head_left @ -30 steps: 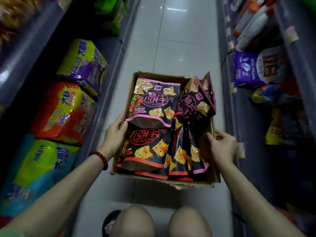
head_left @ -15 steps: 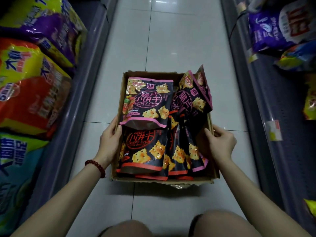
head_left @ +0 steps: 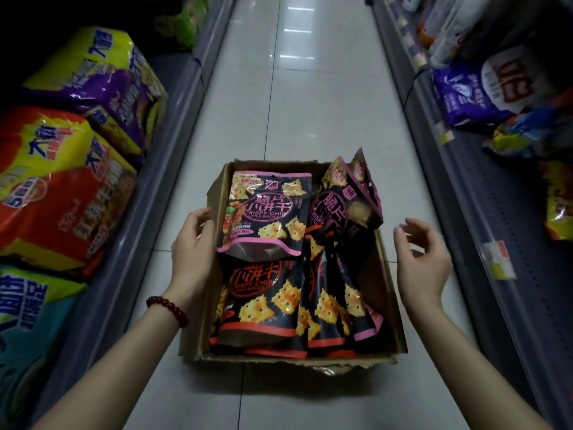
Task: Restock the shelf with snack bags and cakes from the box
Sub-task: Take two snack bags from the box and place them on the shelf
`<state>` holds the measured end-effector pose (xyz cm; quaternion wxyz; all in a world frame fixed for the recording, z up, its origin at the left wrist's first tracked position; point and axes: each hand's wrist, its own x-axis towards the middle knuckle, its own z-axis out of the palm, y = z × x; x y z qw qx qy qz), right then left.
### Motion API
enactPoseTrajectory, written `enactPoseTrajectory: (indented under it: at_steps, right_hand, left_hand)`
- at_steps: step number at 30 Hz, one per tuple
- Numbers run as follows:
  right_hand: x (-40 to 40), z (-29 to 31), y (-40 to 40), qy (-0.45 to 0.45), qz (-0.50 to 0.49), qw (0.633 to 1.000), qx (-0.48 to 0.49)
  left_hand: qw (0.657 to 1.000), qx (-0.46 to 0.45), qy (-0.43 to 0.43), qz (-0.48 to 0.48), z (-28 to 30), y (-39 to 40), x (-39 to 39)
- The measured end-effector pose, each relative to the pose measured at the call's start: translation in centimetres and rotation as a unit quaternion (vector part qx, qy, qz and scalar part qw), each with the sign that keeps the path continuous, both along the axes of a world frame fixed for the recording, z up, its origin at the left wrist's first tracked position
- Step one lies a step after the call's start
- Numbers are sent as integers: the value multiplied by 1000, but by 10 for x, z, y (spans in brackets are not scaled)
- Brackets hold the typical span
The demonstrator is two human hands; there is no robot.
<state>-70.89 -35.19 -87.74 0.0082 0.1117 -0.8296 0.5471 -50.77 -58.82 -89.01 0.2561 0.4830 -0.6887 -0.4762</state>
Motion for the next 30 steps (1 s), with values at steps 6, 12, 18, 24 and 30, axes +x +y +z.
enactPoseTrajectory:
  at_steps: [6, 12, 18, 24, 30]
  right_hand:
    - [-9, 15, -22, 16, 71, 997, -3]
    - [-14, 2, -37, 6, 112, 991, 67]
    - [-16, -4, -48, 5, 104, 992, 77]
    - [-4, -11, -55, 42, 87, 990, 99]
    - [-2, -14, -59, 23, 50, 996, 69]
  left_hand:
    - [988, -115, -72, -78, 17, -11, -38]
    - [961, -135, -202, -130, -15, -12, -56]
    - [929, -219, -252, -159, -24, 6, -57]
    - [944, -197, -219, -152, -34, 25, -52]
    - [992, -81, -68, -73, -19, 29, -54]
